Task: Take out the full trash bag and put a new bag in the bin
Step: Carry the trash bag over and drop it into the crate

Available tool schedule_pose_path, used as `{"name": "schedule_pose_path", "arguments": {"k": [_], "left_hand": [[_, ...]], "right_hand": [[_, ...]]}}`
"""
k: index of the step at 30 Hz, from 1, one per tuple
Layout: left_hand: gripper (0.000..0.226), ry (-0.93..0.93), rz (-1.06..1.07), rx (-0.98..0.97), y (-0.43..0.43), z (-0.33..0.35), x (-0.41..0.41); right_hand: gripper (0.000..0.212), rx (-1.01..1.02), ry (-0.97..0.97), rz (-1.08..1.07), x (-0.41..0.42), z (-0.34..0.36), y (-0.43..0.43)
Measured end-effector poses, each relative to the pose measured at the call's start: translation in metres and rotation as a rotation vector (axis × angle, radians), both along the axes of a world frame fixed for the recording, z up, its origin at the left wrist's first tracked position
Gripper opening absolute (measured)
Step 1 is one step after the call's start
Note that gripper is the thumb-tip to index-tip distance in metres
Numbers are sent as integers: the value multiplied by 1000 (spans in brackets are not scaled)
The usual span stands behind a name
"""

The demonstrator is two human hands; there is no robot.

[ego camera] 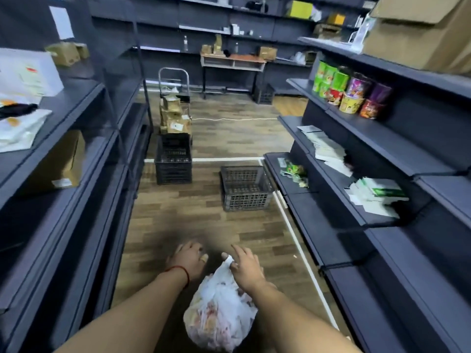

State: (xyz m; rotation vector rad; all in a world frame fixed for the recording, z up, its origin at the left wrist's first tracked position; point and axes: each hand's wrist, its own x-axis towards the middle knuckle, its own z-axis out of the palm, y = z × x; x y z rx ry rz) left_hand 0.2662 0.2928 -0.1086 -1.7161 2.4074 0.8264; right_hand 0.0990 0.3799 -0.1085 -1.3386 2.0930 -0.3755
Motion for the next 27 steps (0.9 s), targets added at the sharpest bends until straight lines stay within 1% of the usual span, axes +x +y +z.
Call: {"name": "schedule_pose_path", "arguments": {"k": [5,10,17,23,27], "left_hand": [[45,-29,-33,-4,-63,1,-37],[46,-12,-45,2,-143,-8,-92],[45,4,8,6,-248,7,-171],[45,22,21,0,-330,7,-214],[46,22,17,49,-395,-6,-241]], "right_hand": [[56,1,-51,-41,-31,-6,-63],[58,16,-76,-44,-83,-24,-143],[59,25,-17,10,-167,-15,-255],[64,8,-1,15,-226,4,-348],[59,54,30,-6,-260,-13,-409]]}}
